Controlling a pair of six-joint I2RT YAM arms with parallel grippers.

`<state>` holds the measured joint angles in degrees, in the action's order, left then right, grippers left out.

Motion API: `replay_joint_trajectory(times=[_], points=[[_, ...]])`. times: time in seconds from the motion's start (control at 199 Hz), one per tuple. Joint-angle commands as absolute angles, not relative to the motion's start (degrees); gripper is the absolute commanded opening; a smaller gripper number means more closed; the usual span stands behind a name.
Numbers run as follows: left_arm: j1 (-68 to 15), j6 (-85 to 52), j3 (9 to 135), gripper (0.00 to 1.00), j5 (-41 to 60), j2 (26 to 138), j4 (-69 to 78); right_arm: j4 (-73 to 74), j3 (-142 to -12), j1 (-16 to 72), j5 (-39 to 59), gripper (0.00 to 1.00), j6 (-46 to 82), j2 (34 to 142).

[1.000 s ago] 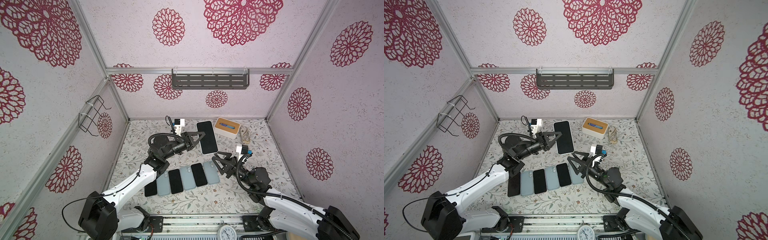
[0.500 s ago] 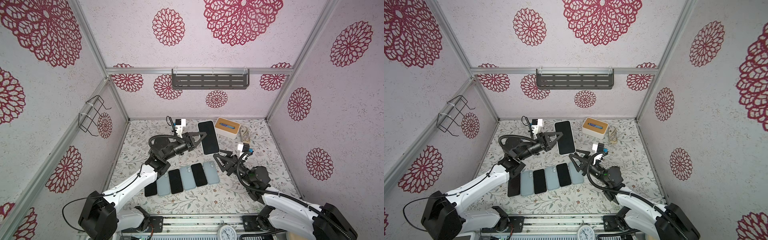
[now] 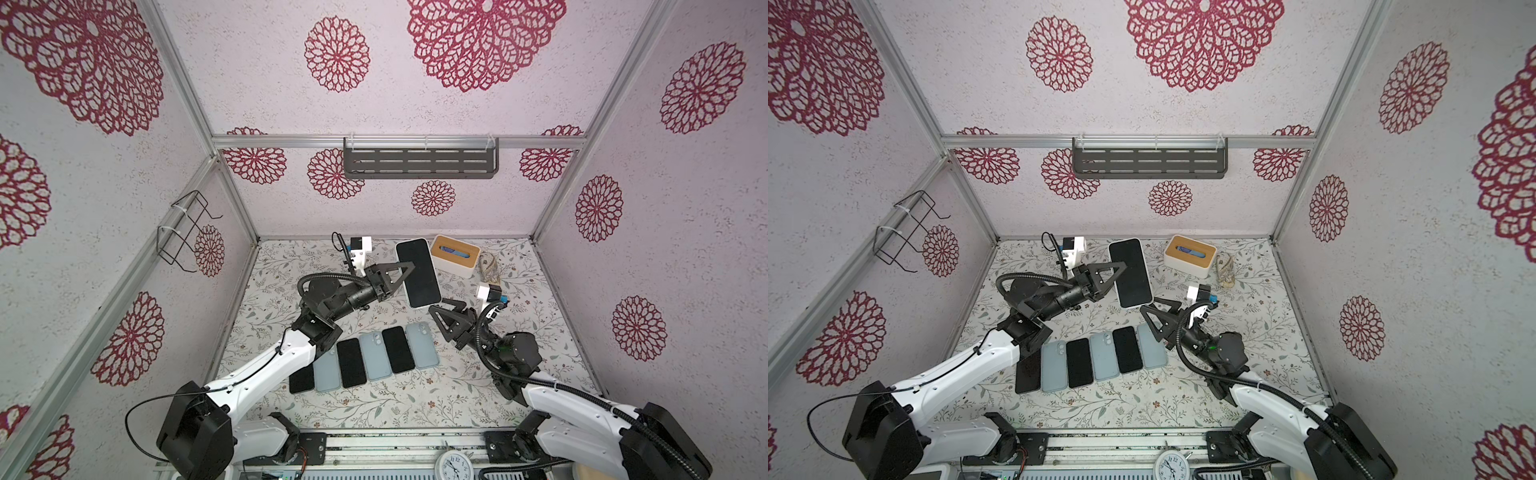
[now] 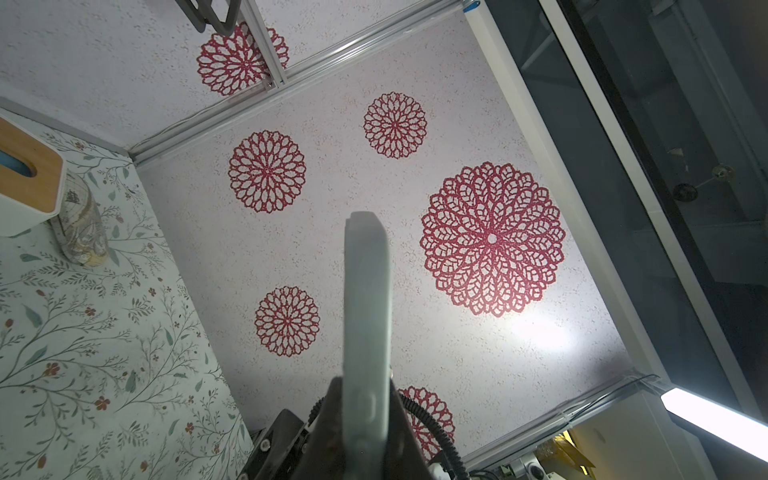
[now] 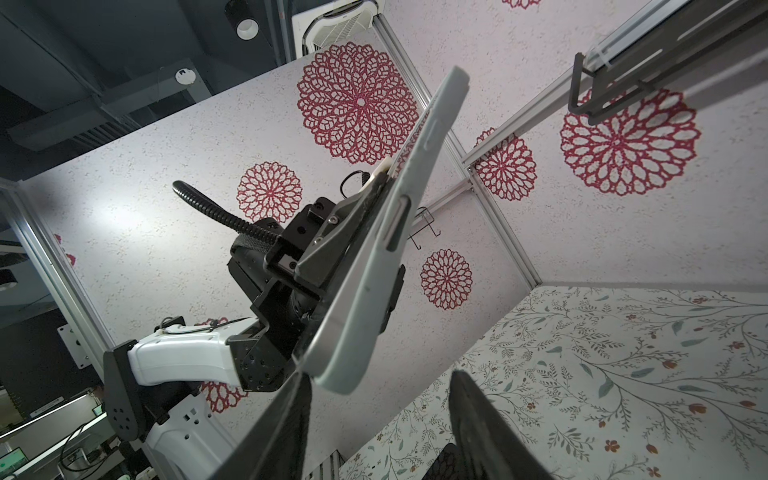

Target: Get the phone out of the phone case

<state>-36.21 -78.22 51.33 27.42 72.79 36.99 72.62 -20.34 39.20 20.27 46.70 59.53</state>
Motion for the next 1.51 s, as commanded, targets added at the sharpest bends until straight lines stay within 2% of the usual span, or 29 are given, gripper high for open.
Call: replay_joint_trajectory(times=[0.0,0.337,0.914,1.125,1.502], points=[[-38.62,-77.61,53.53,0.0,30.33,72.95,41.04,74.58,-21.26,37.88,18.89,0.54,48.36,59.49],[-40.24,-77.13,54.74,0.0,30.25,72.95,41.18,72.73,-21.66,36.81,19.05,0.48,49.16,59.85],[-41.09,-74.79,53.65,0.0,28.87,74.1,36.7,70.71,-22.35,35.55,20.45,0.46,50.01,56.6],[-41.0,-75.35,52.73,0.0,28.72,75.37,38.06,72.33,-21.24,35.42,21.7,0.34,51.66,56.42],[-41.22,-76.78,49.65,0.0,28.97,77.23,43.05,72.18,-19.59,34.41,22.05,0.02,53.61,53.33]])
